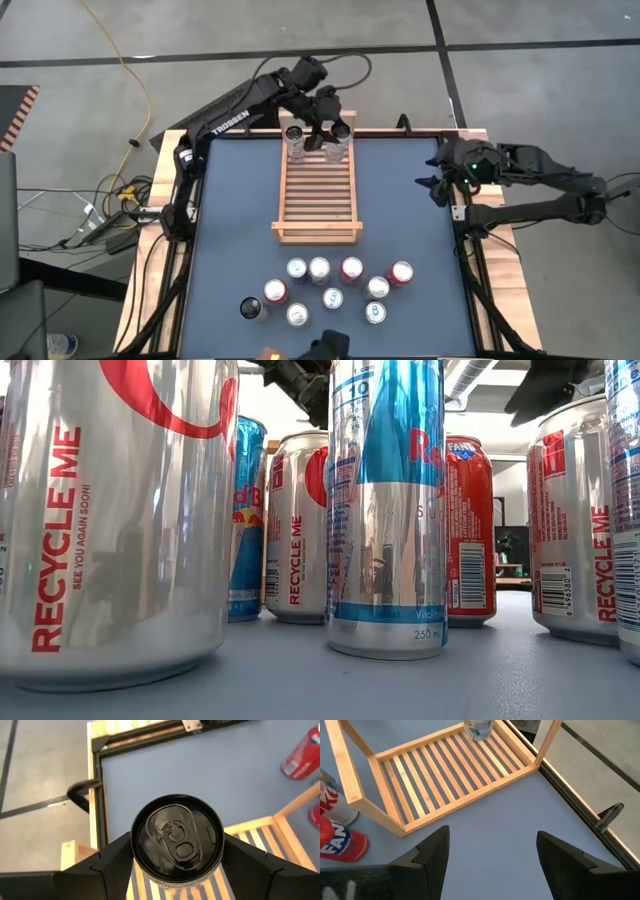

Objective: Place canned beverage on shelf
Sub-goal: Put the right white soda can on the shelf aligned with the other white soda can

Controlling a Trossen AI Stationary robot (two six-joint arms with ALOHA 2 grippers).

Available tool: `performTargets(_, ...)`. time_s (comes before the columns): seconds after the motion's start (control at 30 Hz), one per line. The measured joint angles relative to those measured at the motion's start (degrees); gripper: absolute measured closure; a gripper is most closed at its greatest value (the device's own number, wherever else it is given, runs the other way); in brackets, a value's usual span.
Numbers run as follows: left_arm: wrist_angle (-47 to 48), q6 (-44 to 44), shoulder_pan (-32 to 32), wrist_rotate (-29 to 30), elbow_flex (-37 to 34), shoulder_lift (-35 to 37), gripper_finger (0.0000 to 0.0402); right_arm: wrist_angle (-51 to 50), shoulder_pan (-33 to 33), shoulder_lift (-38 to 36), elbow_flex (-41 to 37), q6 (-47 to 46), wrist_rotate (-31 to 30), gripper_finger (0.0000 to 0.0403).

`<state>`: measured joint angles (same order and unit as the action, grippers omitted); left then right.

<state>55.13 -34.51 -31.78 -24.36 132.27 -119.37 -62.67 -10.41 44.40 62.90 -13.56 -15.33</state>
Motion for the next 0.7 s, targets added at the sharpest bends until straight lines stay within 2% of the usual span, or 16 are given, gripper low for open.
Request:
performTargets(0.27,-1.1,1.2,-3.5,-2.5,0.0,-0.3,0.0153,2.8,0.0,-0.6,-2.5,-0.1,0.1,0.0132)
performTargets(0.37,-1.9,1.3,-3.8,-1.0,0.0,0.1,0.0153,4.1,0.0,-0.6,-2.5,0.2,0.1,0.0132)
performTargets(0.5,-4.5,3.6,-4.0,-4.0,0.0,1.4,0.0153,5.1,0.0,-0.6,-2.5,0.5,0.1,0.0132)
performTargets(0.7,-4.0,4.8,-4.1,-3.9,-0.1,1.3,0.0152,5.0,0.0,-0.6,-2.5,0.6,0.1,0.0132)
